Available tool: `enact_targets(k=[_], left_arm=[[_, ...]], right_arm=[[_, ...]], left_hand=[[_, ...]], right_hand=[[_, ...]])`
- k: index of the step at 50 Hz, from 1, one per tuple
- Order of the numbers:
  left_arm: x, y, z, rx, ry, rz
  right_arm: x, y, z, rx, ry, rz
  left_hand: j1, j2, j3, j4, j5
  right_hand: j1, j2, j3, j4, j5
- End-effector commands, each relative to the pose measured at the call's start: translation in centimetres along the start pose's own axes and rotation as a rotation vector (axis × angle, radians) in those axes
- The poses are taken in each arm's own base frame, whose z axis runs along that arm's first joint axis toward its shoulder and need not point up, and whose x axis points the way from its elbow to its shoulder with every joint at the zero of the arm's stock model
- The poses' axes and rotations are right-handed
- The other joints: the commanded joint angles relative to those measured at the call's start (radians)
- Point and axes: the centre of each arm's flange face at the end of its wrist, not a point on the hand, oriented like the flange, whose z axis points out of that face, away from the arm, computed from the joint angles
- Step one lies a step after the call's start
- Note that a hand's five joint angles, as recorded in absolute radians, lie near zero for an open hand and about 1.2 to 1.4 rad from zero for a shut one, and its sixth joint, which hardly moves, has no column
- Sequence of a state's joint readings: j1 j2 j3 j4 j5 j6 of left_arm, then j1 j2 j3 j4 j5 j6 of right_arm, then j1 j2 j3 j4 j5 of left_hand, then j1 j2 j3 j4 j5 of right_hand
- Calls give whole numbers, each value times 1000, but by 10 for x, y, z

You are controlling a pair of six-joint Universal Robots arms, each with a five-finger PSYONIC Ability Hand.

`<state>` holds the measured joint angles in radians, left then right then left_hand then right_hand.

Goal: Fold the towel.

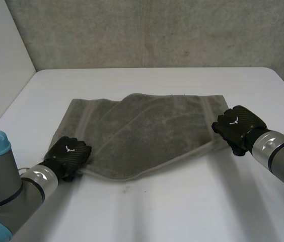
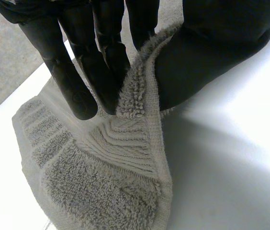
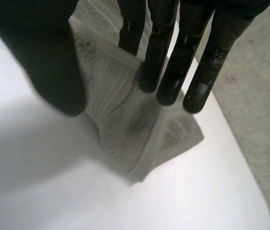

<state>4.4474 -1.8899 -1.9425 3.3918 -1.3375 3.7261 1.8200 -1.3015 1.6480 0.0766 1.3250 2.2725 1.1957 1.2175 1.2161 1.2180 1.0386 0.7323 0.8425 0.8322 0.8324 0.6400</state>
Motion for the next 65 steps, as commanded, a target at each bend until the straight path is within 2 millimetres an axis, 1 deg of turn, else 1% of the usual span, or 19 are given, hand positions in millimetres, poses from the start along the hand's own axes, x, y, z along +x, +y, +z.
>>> enact_targets(k=[1,2,3,4,5,6,7,9,18,23,29,34,38,43,47,50,54,61,65], left_arm=[[0,0,0,1,1,-1],[0,0,0,1,1,1],[0,0,0,0,0,-1],[0,0,0,0,0,-1],[0,0,0,0,-1,-2],[0,0,0,0,-1,-2],[0,0,0,0,-1,-2],[0,0,0,0,-1,0],[1,-1,0,2,4,2],[2,-1,-1,4,6,2],[2,-1,-1,2,6,1],[2,-1,-1,2,6,1],[2,-3,-1,7,4,2],[-7,-19,-4,38,-13,-56],[-12,-36,-6,40,7,-149],[-15,-42,-6,43,9,-176],[-29,-62,-4,74,-3,-231],[-33,-67,3,89,-7,-240],[-30,-62,6,72,0,-244]], right_arm=[[7,2,7,33,73,-61],[12,1,9,37,103,-58],[16,3,10,14,131,-52],[16,3,10,14,131,-52],[21,11,11,-48,167,-46],[30,21,10,-132,223,-39],[30,21,10,-132,223,-39],[42,31,9,-245,316,-33],[38,31,10,-213,275,-14],[31,27,10,-149,211,10],[25,20,1,-95,171,85],[2,27,-11,-145,33,177],[-7,27,-17,-131,-17,253],[-21,31,-21,-115,-88,442],[-23,30,-20,-93,-102,520],[-23,31,-18,-79,-88,587],[-24,31,-16,-71,-79,649],[-28,36,-10,-65,-64,651],[-21,42,-5,-55,-12,625]], left_hand=[[201,179,180,178,183],[201,179,180,178,183],[201,179,180,178,183],[201,179,180,178,183],[201,179,180,178,183],[201,179,180,178,183],[201,179,180,178,183],[201,179,180,178,183],[201,179,180,178,183],[201,179,180,178,183],[201,179,180,178,183],[201,179,180,178,183],[201,179,180,178,183],[201,179,180,178,183],[201,179,180,178,183],[201,179,180,178,183],[201,179,180,178,183],[201,179,180,178,183],[201,179,180,178,183]], right_hand=[[383,273,283,283,301],[139,29,39,39,57],[-279,-389,-379,-379,-361],[-283,-393,-383,-383,-365],[-417,-527,-517,-517,-499],[-404,-514,-504,-504,-486],[-404,-514,-504,-504,-486],[-404,-514,-504,-504,-486],[-389,-499,-489,-489,-471],[-374,-485,-474,-474,-456],[-354,-464,-454,-454,-436],[-386,-496,-486,-486,-468],[-371,-482,-471,-472,-454],[-368,-479,-468,-469,-451],[-362,-473,-462,-463,-445],[-365,-476,-465,-466,-448],[-365,-476,-465,-466,-448],[-354,-464,-454,-454,-436],[-324,-435,-424,-425,-407]])
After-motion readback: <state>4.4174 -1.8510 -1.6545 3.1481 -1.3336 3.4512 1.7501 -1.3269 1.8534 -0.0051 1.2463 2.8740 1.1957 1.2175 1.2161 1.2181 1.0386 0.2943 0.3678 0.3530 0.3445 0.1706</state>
